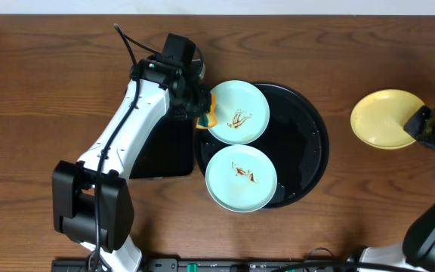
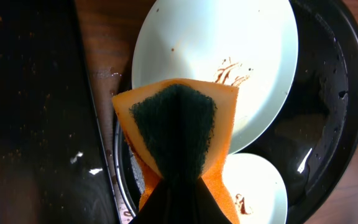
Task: Clean dirty plates on tray and stack at the side
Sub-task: 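Set the yellow plate down on the table right of the tray, then move the right gripper to the rim of the upper blue plate, then scrub the upper blue plate with the sponge in the left gripper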
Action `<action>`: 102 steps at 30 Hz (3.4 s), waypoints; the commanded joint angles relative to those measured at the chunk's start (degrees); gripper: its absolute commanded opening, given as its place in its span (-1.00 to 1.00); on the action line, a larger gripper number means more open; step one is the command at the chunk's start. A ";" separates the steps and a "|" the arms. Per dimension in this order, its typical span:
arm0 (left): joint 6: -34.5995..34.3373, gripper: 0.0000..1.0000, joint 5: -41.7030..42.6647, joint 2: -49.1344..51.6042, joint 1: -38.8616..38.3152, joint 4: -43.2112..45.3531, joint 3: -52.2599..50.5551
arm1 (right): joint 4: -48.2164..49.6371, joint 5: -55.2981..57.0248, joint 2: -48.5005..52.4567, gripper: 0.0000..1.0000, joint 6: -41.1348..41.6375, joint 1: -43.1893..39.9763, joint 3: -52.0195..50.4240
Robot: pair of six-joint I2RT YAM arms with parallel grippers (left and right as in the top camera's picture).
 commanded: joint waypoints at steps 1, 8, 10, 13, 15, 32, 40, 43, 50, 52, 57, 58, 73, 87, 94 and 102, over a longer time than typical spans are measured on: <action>0.00 -0.85 0.79 -0.90 0.17 -0.20 0.76 | 1.70 -2.47 3.89 -0.98 1.01 -2.23 0.98; 0.00 -0.85 0.81 -0.90 0.17 -0.22 0.76 | 3.02 -5.79 6.40 -0.83 0.31 -2.47 1.03; 0.00 -0.85 0.81 -0.90 0.17 -0.22 0.76 | 3.21 -10.08 5.68 -0.49 -0.63 -2.25 1.11; 0.00 -0.85 0.79 -0.90 0.17 -0.39 0.76 | 3.23 -14.43 3.41 -0.26 -1.57 -1.40 1.44; 0.20 -0.85 0.79 -0.90 0.17 -0.59 0.76 | 3.21 -15.82 0.83 -0.16 -2.10 -0.04 1.64; 2.80 -0.85 0.76 -0.90 0.13 -0.63 0.76 | 10.45 -22.03 -1.44 -0.01 -11.43 35.26 1.79; 2.80 -0.85 0.79 -0.90 0.00 -0.66 0.66 | 16.79 -18.80 10.45 -0.32 -6.80 42.38 1.79; 2.82 -0.85 0.76 -0.90 -0.85 -0.59 0.66 | 18.88 -18.95 14.38 -0.36 -4.94 43.50 1.79; 4.76 -0.85 0.50 -0.85 -5.03 1.05 0.26 | 19.26 -18.95 19.10 -0.70 -2.40 44.22 1.79; 4.76 -0.85 0.50 -0.76 -6.21 2.78 -0.35 | 18.97 -18.95 19.15 -0.88 -2.40 44.26 1.79; 4.72 -0.85 0.52 0.04 -9.20 6.36 -0.98 | 16.65 -18.97 18.56 -0.98 -2.38 44.26 1.81; 4.74 -0.85 0.52 0.20 -9.81 7.08 -0.98 | 16.09 -18.97 18.32 -0.98 -2.36 44.26 1.81; -0.72 -0.85 0.52 7.96 -14.73 10.86 -0.98 | 13.09 -17.97 14.73 -0.98 -2.36 44.24 1.81; -2.01 -0.85 2.69 13.05 -16.57 15.02 -0.98 | 12.48 -16.39 14.73 -0.98 -1.33 44.30 1.81; -3.23 -0.85 2.69 16.57 -17.46 18.58 -0.98 | 12.35 -16.39 14.73 -0.98 -1.33 44.37 1.81; -3.26 -0.85 -4.92 19.54 -16.76 18.69 -0.98 | 11.50 -16.39 14.73 -0.98 -1.33 44.41 1.81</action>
